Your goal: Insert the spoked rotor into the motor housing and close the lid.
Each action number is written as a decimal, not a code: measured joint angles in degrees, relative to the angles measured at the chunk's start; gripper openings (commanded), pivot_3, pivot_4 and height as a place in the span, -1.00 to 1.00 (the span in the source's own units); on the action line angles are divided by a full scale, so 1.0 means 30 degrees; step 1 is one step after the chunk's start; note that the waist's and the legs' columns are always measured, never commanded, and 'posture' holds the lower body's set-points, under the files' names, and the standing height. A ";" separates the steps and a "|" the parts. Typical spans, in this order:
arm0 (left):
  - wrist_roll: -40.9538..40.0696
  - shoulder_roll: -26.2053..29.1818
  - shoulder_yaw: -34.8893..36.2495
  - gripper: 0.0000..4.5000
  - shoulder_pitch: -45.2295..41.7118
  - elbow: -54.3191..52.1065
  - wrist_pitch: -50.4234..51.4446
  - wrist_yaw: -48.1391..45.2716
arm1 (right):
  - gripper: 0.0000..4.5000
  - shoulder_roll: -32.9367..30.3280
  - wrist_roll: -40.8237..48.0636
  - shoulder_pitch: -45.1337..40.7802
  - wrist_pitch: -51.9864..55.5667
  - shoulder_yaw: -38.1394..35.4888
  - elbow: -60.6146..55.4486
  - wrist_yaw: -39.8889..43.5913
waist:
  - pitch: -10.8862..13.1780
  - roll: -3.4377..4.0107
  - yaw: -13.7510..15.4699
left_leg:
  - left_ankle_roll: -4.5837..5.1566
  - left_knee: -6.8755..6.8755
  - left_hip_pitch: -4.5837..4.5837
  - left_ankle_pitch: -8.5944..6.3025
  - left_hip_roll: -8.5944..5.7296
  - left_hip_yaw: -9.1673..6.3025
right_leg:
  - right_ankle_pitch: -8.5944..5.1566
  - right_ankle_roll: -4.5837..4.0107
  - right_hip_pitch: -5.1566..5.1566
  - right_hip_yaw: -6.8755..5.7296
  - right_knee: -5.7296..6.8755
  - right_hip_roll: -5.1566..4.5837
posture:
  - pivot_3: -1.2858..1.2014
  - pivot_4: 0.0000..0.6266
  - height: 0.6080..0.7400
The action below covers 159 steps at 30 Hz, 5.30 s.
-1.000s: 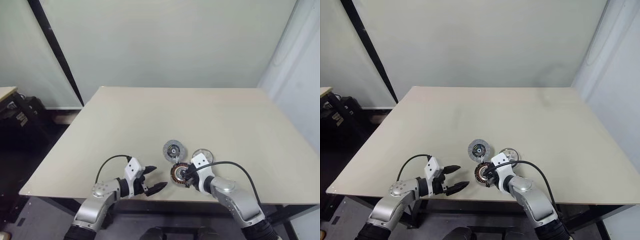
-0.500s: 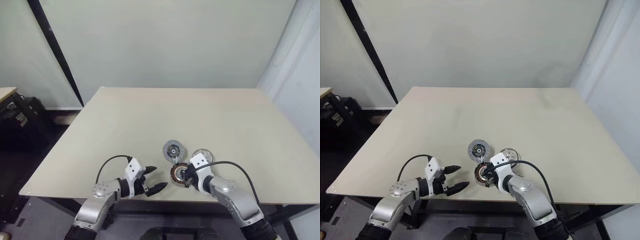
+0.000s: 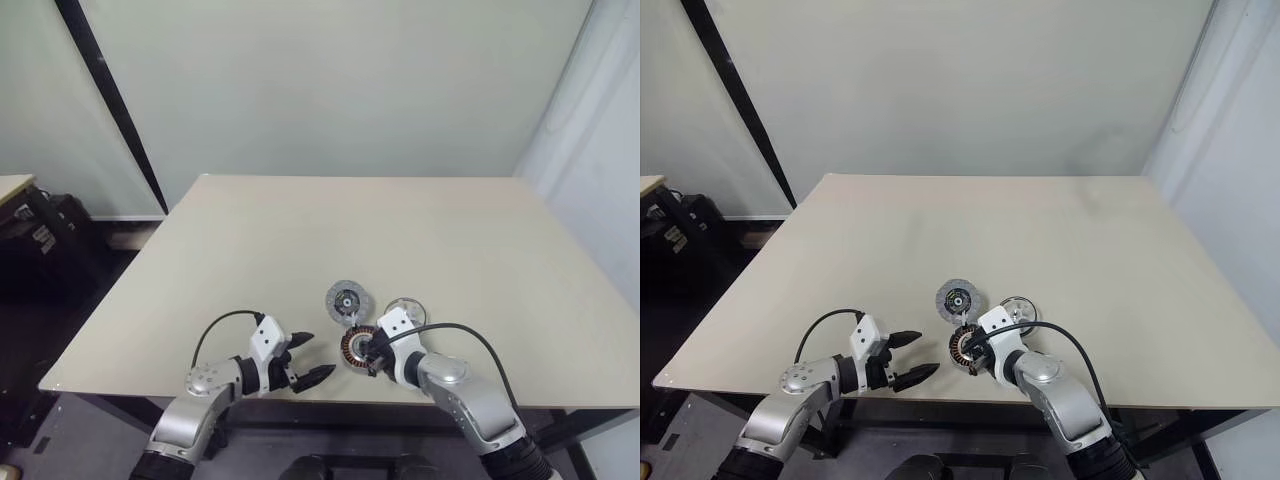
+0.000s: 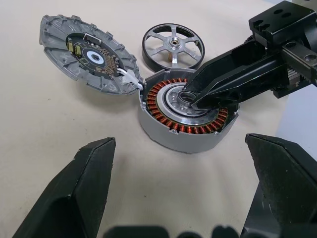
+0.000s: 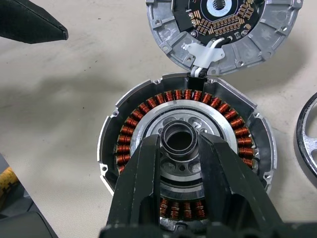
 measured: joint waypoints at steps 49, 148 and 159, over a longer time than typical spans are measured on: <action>0.0098 -0.0333 -0.0019 1.00 -0.0044 0.0002 -0.0027 0.0087 | -0.65 -0.0061 0.0153 -0.0066 0.0768 -0.0085 -0.1031 0.0053 | 0.0000 0.0000 0.0001 | -0.0010 0.0007 0.0004 -0.0006 -0.0001 -0.0015 | -0.0001 -0.0001 0.0027 -0.0008 -0.0002 -0.0001 | 0.03 -1.00 1.00; 0.0102 -0.0383 -0.0141 1.00 0.0038 -0.0061 -0.0071 0.0305 | -0.99 -0.0428 -0.0806 -0.1773 0.3706 0.1763 -0.1043 -0.1001 | 0.0001 0.0000 -0.0007 | -0.0012 0.0004 -0.0008 -0.0007 0.0000 -0.0020 | -0.0001 -0.0001 -0.0001 -0.0015 -0.0010 -0.0004 | 0.03 -1.00 1.00; 0.0102 -0.0379 -0.0151 1.00 0.0134 -0.0191 -0.0071 0.0305 | -0.99 -0.0221 -0.0835 -0.1783 0.3166 0.1771 -0.0751 -0.1160 | 0.0001 0.0001 -0.0008 | -0.0012 0.0003 -0.0008 -0.0008 -0.0001 -0.0021 | -0.0002 -0.0001 -0.0001 -0.0014 -0.0010 -0.0005 | 0.03 -1.00 1.00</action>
